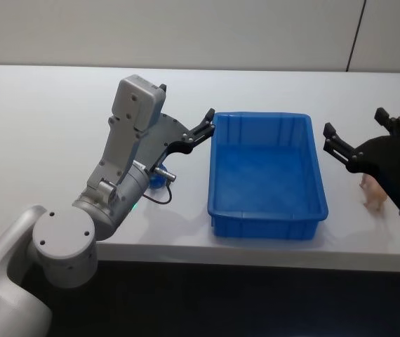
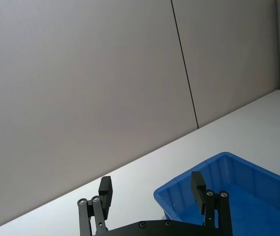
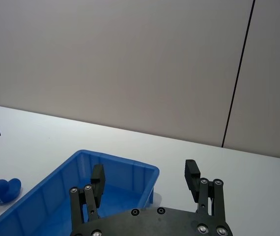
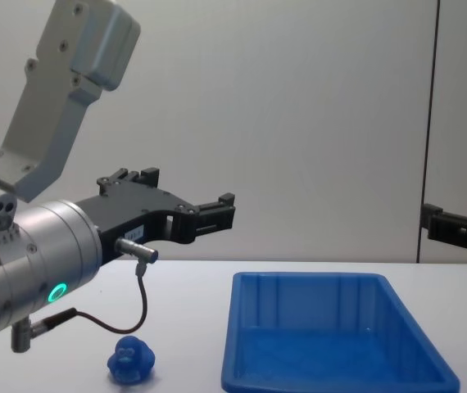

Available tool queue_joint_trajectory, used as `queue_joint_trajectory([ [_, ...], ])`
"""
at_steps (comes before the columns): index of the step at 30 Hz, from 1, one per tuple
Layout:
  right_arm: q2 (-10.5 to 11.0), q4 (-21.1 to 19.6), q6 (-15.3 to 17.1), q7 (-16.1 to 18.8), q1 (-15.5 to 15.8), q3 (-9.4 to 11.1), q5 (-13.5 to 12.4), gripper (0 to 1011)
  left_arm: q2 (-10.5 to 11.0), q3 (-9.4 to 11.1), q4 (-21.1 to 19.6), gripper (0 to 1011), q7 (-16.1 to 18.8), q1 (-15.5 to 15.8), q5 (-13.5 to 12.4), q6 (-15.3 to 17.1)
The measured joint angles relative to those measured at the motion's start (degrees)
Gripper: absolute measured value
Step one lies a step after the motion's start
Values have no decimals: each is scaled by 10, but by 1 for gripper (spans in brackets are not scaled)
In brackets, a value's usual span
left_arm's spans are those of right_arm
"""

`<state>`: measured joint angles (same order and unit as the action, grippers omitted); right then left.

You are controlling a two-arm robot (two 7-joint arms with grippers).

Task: Pick up the two dolls from the table and place them into the box.

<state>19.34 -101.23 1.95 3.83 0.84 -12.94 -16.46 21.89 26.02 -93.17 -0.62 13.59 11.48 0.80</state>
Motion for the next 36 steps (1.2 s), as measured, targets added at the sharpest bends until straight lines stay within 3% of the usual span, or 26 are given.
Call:
queue_joint_trajectory([
  [26,0,0,0,0,0,0,0,1001,0,0,0,1001,0,0,0,0],
  [36,7,14,-1,6,-8,11,-6,1001,0,0,0,1001,0,0,0,0],
])
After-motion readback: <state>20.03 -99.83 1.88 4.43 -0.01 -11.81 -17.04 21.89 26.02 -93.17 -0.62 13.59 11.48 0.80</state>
